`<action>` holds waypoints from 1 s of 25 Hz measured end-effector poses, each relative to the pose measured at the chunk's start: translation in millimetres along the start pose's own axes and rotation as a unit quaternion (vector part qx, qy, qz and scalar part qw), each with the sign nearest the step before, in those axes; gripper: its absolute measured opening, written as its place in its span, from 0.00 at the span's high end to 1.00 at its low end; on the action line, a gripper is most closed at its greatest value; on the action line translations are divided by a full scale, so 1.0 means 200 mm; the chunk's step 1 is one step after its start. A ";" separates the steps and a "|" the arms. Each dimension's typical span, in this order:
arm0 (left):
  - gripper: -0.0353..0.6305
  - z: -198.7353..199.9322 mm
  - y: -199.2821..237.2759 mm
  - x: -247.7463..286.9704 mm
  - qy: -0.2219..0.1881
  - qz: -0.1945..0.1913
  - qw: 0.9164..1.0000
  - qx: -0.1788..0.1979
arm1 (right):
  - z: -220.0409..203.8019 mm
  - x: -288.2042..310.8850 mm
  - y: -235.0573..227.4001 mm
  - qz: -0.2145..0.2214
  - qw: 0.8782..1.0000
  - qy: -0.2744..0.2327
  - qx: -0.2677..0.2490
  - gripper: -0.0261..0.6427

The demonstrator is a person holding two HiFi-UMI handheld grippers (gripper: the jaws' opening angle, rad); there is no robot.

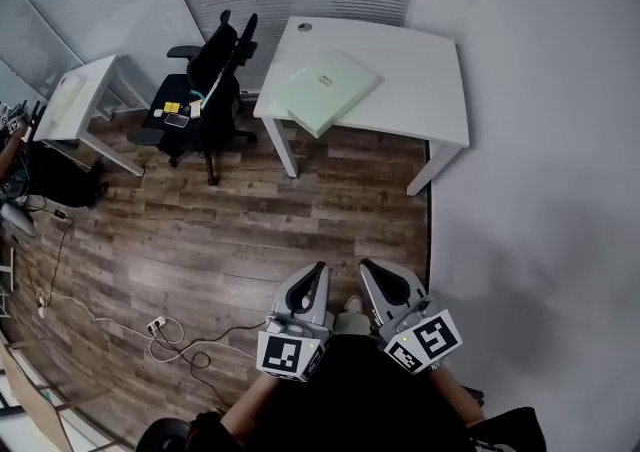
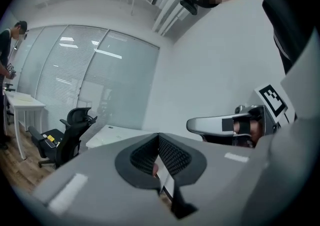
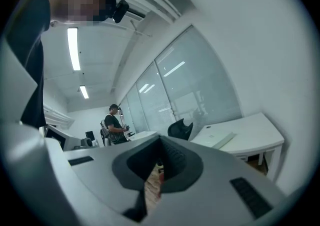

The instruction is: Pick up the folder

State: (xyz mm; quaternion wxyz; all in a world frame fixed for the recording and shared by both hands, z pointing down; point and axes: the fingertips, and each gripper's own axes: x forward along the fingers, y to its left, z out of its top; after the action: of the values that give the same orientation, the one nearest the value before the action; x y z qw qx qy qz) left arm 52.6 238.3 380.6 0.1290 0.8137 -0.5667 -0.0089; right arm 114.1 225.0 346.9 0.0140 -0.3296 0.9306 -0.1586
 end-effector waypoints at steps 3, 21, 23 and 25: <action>0.94 -0.02 0.06 -0.03 0.004 -0.003 1.000 -0.007 | -0.01 0.04 0.05 0.004 1.000 0.002 -0.005 0.97; 0.94 0.06 0.43 -0.23 -0.009 -0.024 1.000 -0.010 | -0.01 0.34 0.29 -0.033 0.999 -0.016 -0.016 0.97; 0.94 0.05 0.44 -0.23 -0.013 -0.030 0.999 -0.005 | -0.01 0.36 0.30 -0.033 0.999 -0.017 -0.016 0.97; 0.94 0.04 0.43 -0.21 -0.013 -0.039 0.999 -0.001 | -0.01 0.37 0.29 -0.034 0.999 -0.015 -0.020 0.97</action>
State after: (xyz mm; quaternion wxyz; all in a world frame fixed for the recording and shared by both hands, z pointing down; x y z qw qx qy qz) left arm -43.0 247.0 387.1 0.1223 0.8347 -0.5364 -0.0248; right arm 20.2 222.0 336.0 0.0163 -0.3637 0.9215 -0.1353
